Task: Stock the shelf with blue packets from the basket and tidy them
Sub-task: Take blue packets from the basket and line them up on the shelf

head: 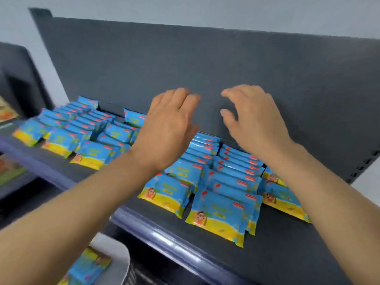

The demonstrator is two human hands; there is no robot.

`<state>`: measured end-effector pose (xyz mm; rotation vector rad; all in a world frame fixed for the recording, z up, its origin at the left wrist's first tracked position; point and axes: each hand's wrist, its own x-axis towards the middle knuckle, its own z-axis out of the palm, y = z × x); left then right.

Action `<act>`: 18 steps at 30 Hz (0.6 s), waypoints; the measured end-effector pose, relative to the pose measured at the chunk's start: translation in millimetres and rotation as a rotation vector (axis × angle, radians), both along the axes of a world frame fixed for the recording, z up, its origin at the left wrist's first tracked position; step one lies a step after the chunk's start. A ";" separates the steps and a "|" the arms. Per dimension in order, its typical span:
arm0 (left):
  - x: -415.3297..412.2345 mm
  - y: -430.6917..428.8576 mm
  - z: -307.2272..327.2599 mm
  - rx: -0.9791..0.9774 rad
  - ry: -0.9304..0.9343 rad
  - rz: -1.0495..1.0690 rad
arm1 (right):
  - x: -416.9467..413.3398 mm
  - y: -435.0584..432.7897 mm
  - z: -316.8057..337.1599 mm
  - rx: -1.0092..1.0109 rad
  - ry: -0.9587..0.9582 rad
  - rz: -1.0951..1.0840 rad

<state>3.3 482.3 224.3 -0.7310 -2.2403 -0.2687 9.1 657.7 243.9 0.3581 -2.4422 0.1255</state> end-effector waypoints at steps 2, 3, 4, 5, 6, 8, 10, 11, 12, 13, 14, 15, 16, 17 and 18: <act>17.6 -47.0 3.6 0.033 -0.008 0.051 | 0.1 -50.2 2.3 -0.016 0.055 0.139; 27.1 -70.9 2.3 0.041 -0.023 0.076 | 2.0 -75.6 0.8 -0.027 0.073 0.201; 36.7 -94.6 -0.9 0.048 -0.042 0.104 | 4.3 -100.9 -2.3 -0.040 0.084 0.258; 46.4 -117.8 -5.1 0.055 -0.063 0.134 | 6.9 -126.0 -6.9 -0.052 0.086 0.313; 57.4 -141.5 -11.2 0.059 -0.087 0.170 | 10.5 -151.8 -13.5 -0.054 0.076 0.372; 77.3 -186.0 -25.1 0.070 -0.143 0.244 | 16.7 -201.3 -30.6 -0.040 0.025 0.463; 94.2 -224.8 -40.6 0.094 -0.196 0.309 | 21.6 -245.0 -51.8 -0.011 -0.055 0.519; 101.3 -241.7 -50.0 0.094 -0.227 0.335 | 24.1 -264.4 -64.2 0.007 -0.098 0.545; 107.0 -257.2 -61.2 0.084 -0.266 0.355 | 26.4 -282.0 -77.5 0.025 -0.143 0.566; 111.1 -271.6 -74.4 0.074 -0.316 0.375 | 28.5 -298.0 -92.3 0.047 -0.192 0.582; 114.1 -284.7 -89.3 0.069 -0.376 0.401 | 30.3 -312.6 -107.9 0.076 -0.248 0.591; 115.7 -297.1 -105.3 0.071 -0.441 0.434 | 31.3 -325.7 -124.7 0.108 -0.310 0.597; 116.2 -308.9 -122.0 0.075 -0.503 0.466 | 31.5 -337.5 -142.3 0.141 -0.371 0.597; 115.4 -319.7 -138.3 0.075 -0.560 0.486 | 30.6 -347.8 -160.4 0.172 -0.432 0.593; 114.1 -329.6 -154.2 0.073 -0.615 0.496 | 29.6 -356.7 -179.0 0.202 -0.497 0.586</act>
